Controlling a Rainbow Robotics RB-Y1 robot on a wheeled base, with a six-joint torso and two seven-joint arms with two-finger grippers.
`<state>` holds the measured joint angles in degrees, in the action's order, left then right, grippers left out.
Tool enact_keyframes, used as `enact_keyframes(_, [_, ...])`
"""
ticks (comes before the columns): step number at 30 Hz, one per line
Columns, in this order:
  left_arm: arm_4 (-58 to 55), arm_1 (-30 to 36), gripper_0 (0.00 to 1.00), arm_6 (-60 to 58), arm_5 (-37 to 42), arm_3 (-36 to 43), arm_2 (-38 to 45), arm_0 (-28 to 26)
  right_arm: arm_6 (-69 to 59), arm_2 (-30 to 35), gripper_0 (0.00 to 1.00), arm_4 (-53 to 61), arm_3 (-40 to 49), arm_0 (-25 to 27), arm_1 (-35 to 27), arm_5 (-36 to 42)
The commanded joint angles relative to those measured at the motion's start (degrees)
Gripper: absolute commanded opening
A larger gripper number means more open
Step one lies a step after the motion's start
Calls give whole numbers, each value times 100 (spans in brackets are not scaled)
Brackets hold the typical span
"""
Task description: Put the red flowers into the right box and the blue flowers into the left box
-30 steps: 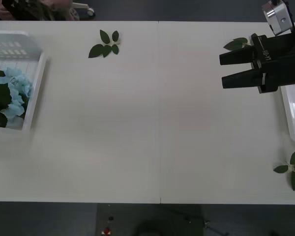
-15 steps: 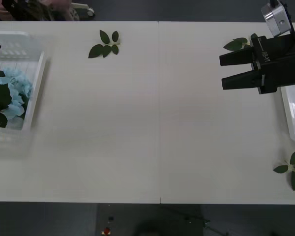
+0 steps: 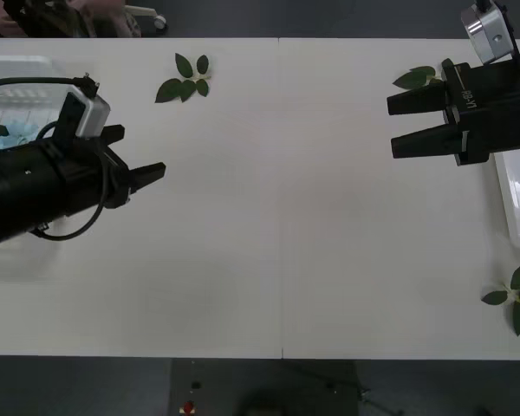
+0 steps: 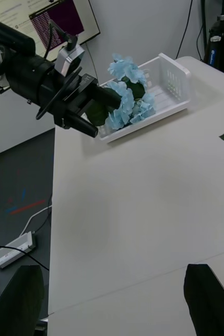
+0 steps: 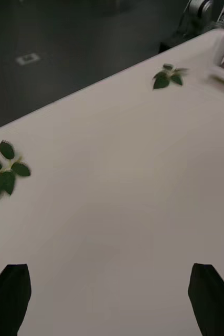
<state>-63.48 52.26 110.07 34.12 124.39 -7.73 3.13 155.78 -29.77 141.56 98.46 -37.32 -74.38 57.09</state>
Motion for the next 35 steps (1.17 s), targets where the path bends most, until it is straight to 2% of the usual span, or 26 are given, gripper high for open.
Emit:
enact_keyframes(1, [-94, 593, 87, -310, -889, 507, -432, -49, -78, 138, 78, 3, 51, -82, 46, 21])
enact_keyframes(5, [-164, 1217, 87, -363, -1434, 753, -871, 188, -78, 138, 78, 3, 51, -82, 46, 21])
enact_keyframes(9, [-278, 1718, 87, -477, -1698, 841, -1592, 944, -78, 138, 78, 3, 51, -82, 46, 21])
enact_keyframes(12, [-331, 1744, 87, -565, -1821, 736, -2093, 1427, -78, 138, 78, 3, 51, -82, 46, 21])
enact_keyframes(16, [-349, 1507, 87, -583, -1900, 595, -2392, 1814, -78, 138, 78, 3, 51, -82, 46, 21])
enact_keyframes(20, [-314, 1252, 87, -583, -1900, 472, -2444, 1893, -78, 138, 78, 3, 51, -82, 46, 21])
enact_keyframes(35, [-358, 1340, 87, -592, -1944, 463, -2444, 1893, -78, 138, 78, 3, 51, -82, 46, 21])
